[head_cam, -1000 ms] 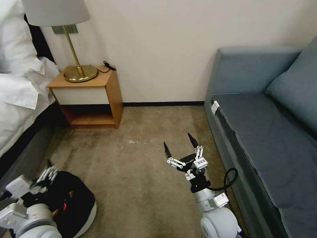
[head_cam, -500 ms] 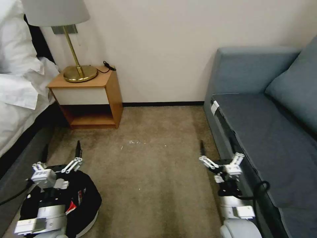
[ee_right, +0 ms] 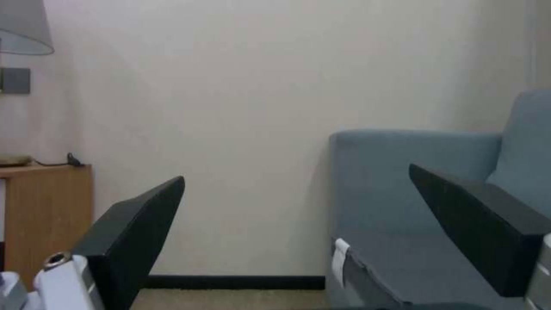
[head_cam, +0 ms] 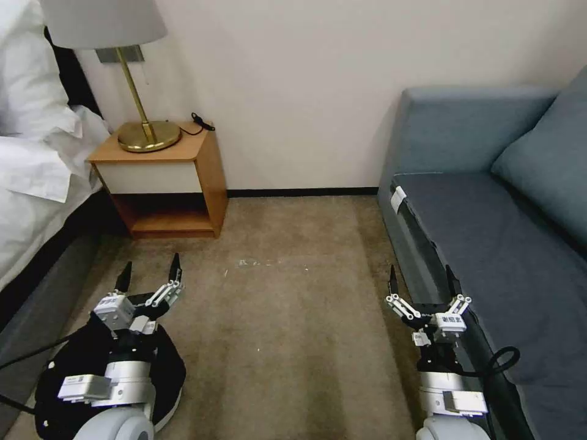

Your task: Pick up the trash bin, then pick up the garbage on the floor and place it into the trash bin.

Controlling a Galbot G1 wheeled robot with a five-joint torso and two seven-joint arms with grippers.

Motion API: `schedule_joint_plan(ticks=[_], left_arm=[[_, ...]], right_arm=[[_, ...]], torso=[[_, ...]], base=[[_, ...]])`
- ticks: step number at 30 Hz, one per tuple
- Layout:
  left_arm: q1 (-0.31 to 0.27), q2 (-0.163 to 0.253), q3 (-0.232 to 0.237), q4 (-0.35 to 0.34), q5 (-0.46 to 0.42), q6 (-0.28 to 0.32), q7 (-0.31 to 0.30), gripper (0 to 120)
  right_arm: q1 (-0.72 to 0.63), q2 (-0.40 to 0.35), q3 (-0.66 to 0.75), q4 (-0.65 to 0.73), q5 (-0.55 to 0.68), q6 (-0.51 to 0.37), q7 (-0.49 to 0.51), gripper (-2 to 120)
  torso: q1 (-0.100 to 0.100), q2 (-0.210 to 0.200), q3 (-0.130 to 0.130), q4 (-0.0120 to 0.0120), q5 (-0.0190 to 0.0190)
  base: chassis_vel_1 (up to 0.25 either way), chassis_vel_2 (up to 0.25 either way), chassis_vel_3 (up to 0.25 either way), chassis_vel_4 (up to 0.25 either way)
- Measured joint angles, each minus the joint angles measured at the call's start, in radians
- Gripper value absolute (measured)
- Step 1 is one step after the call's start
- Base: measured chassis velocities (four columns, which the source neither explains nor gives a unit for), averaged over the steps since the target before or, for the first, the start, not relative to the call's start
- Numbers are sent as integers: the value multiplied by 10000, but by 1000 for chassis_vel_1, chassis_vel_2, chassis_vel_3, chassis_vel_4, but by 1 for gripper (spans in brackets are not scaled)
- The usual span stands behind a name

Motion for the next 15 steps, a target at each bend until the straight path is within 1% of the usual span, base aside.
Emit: schedule_joint_plan(ticks=[15], left_arm=[[4,1,-16,-10,-6,8,-44,100]], right_arm=[[15,-12,-21,-1,15,2,-16,100]], torso=[[0,0,0,0,0]], base=[[0,0,0,0]])
